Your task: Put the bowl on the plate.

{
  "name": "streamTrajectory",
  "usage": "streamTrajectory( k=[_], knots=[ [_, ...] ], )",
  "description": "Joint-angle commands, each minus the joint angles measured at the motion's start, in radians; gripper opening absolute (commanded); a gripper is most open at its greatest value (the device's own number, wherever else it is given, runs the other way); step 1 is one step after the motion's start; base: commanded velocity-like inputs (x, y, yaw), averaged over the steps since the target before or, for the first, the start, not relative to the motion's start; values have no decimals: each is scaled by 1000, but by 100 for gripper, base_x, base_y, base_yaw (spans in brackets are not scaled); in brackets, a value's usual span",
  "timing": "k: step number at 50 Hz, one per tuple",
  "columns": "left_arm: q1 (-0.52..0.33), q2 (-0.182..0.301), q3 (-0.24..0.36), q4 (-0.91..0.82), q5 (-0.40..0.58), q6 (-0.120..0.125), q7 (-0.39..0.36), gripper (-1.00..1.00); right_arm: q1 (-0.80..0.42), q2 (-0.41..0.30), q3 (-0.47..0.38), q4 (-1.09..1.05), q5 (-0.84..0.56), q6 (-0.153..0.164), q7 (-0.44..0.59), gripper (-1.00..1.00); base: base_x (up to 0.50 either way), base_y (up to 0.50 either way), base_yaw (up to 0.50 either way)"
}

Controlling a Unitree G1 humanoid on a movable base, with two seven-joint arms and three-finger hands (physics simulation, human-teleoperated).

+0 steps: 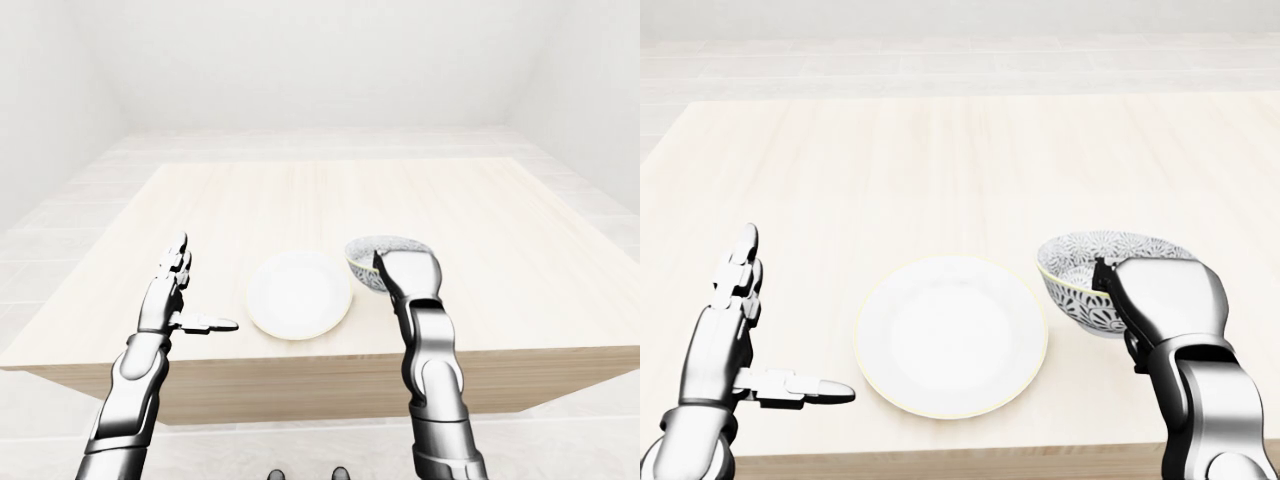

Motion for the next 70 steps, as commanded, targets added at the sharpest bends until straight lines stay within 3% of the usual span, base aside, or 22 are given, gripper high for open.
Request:
streamTrajectory(
  k=[1, 5, 10, 18, 26, 39, 70],
  knots=[
    [-3, 0, -1, 10, 2, -5, 1, 100, -21, 34, 26, -71, -10, 0, 25, -43, 0, 0, 0],
    [-12, 3, 0, 28, 2, -12, 4, 100, -15, 48, 43, -90, -24, 0, 33, -43, 0, 0, 0],
    [-4, 4, 3, 4, -3, 3, -1, 100, -8, 67, 60, -113, -45, 0, 42, -44, 0, 0, 0],
    [0, 4, 6, 7, -3, -6, -2, 100, -9, 88, 75, -145, -66, 0, 49, -44, 0, 0, 0],
    [14, 3, 7, -23, -4, 7, -8, 100, 2, 111, 98, -164, -92, 0, 40, -43, 0, 0, 0],
    [18, 4, 12, -29, -3, 8, -12, 100, -4, 141, 124, -148, -78, 0, 11, -41, 0, 0, 0],
    [9, 9, 17, 7, -5, -13, -8, 100, -55, 202, 204, -51, -35, 0, -73, -42, 0, 0, 0]
  ],
)
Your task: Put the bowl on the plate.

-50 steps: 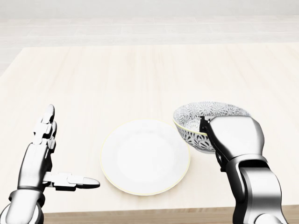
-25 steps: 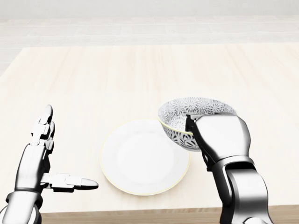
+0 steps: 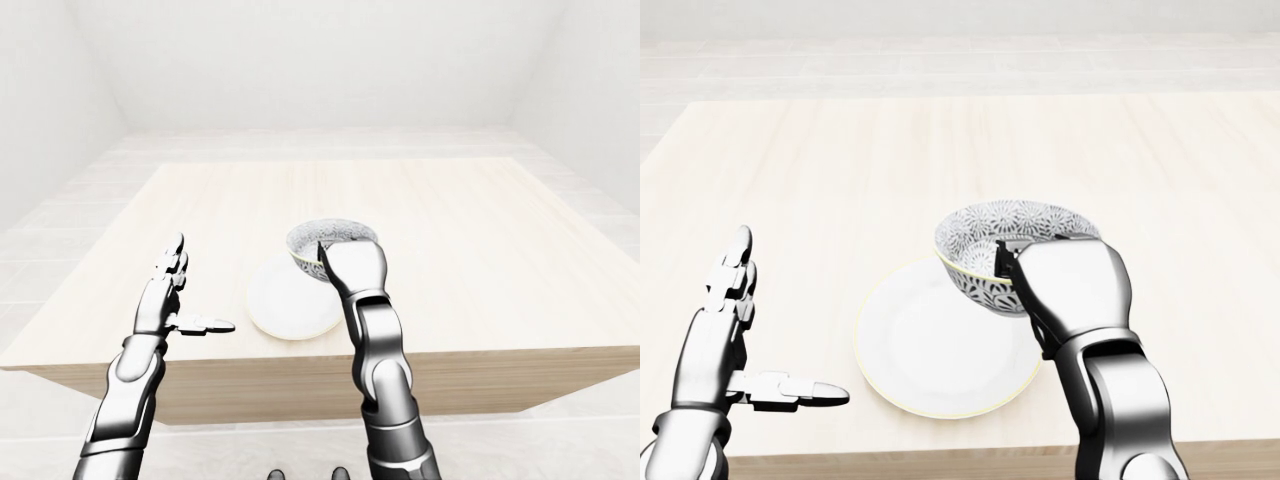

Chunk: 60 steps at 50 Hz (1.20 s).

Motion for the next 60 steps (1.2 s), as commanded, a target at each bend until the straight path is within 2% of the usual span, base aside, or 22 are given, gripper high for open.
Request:
streamTrajectory(
  k=[1, 9, 13, 22, 24, 32, 42, 49, 60],
  knots=[
    [-1, 2, 3, 8, -3, -5, 0, 100, -18, 18, 24, 33, 42, 0, -59, -42, 0, 0, 0],
    [-4, 2, 1, 22, 0, -14, 3, 100, -9, 34, 48, 58, 55, 0, -101, -40, 0, 0, 0],
    [-2, 2, 1, 10, -1, -2, 1, 100, 15, 47, 78, 40, 50, 0, -111, -41, 0, 0, 0],
    [-1, 3, 4, 7, -1, -3, 1, 100, 47, 56, 106, 18, 48, 0, -124, -40, 0, 0, 0],
    [-2, 4, 5, 3, -3, 3, -1, 100, 55, 60, 115, 12, 46, 0, -126, -41, 0, 0, 0],
    [3, 4, 5, 3, -4, -5, -5, 100, 81, 73, 145, -2, 36, 0, -141, -41, 0, 0, 0],
    [-6, 7, 8, 26, -6, -14, -2, 100, 75, 81, 151, 23, 39, 0, -155, -38, 0, 0, 0],
    [-8, 9, 11, 20, -10, -6, -3, 100, 66, 80, 145, 47, 56, 0, -169, -39, 0, 0, 0],
    [-8, 8, 6, 30, -3, -15, 3, 100, 65, 78, 147, 67, 72, 0, -185, -39, 0, 0, 0]
  ],
)
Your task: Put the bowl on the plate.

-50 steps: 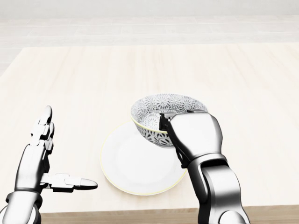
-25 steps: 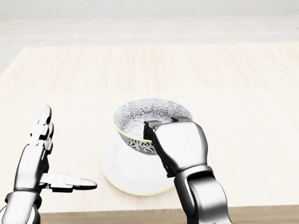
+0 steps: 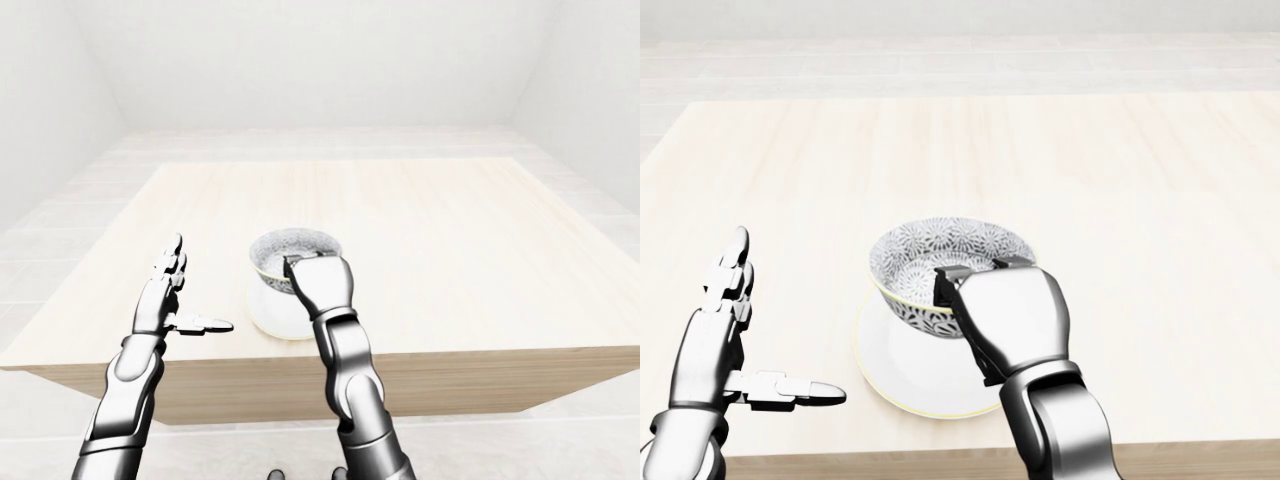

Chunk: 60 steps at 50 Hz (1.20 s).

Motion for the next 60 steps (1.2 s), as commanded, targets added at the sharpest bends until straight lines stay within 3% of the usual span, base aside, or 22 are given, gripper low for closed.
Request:
streamTrajectory(
  k=[1, 24, 44, 60],
  knots=[
    [-2, 0, -3, 10, 5, -7, 5, 100, -2, 1, 6, 7, 33, 0, -35, -39, 0, 0, 0],
    [4, 2, 4, -7, -2, 4, -1, 100, 12, 2, 17, 15, 40, 0, -54, -39, 0, 0, 0],
    [-1, 3, 4, 14, -2, -13, 2, 100, 12, -7, 7, 112, 92, 0, -135, -39, 0, 0, 0],
    [3, 3, 4, 12, -4, -13, 2, 100, 13, -10, 9, 116, 110, 0, -140, -40, 0, 0, 0]
  ],
)
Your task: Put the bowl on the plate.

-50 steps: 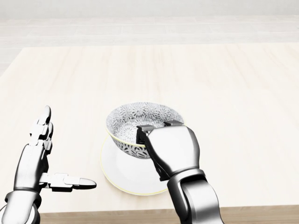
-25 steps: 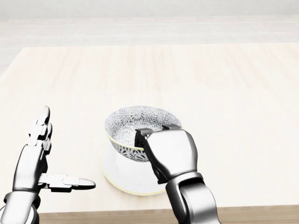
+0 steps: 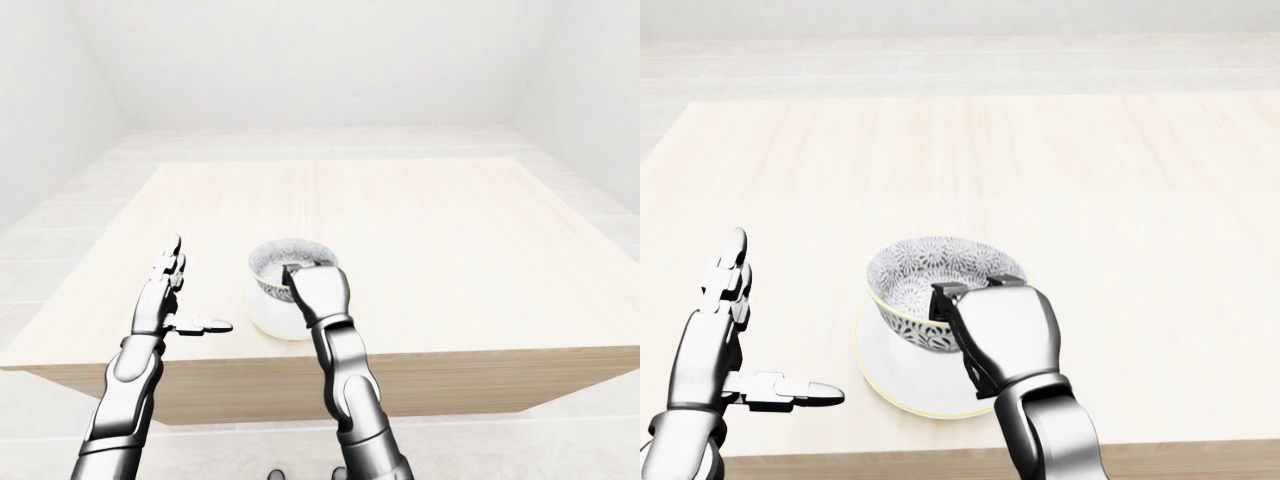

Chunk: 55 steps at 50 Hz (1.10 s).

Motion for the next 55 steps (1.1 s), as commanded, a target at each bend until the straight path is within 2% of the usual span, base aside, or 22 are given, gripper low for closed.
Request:
streamTrajectory(
  k=[1, 33, 37, 40, 45, 49, 55],
  knots=[
    [2, 0, 0, 1, -1, -3, 0, 100, 0, -1, 2, 1, 32, 0, -33, -40, 0, 0, 0],
    [-1, 1, 1, 4, -2, -3, -2, 100, -21, -9, -10, 89, 77, 0, -78, -39, 0, 0, 0],
    [-6, 2, 1, 4, -2, 2, -2, 100, -18, -11, -10, 93, 78, 0, -80, -39, 0, 0, 0],
    [-4, 2, 3, -13, -7, 14, -5, 100, -21, -13, -15, 102, 82, 0, -84, -39, 0, 0, 0],
    [-7, 2, 2, 3, -5, 4, -3, 100, -22, -14, -14, 106, 80, 0, -83, -38, 0, 0, 0],
    [1, 4, 7, -20, -9, 16, -6, 100, -24, -12, -10, 108, 76, 0, -78, -38, 0, 0, 0],
    [-5, 4, 6, 0, -5, 4, -2, 100, -23, -12, -14, 130, 88, 0, -96, -38, 0, 0, 0]
  ],
)
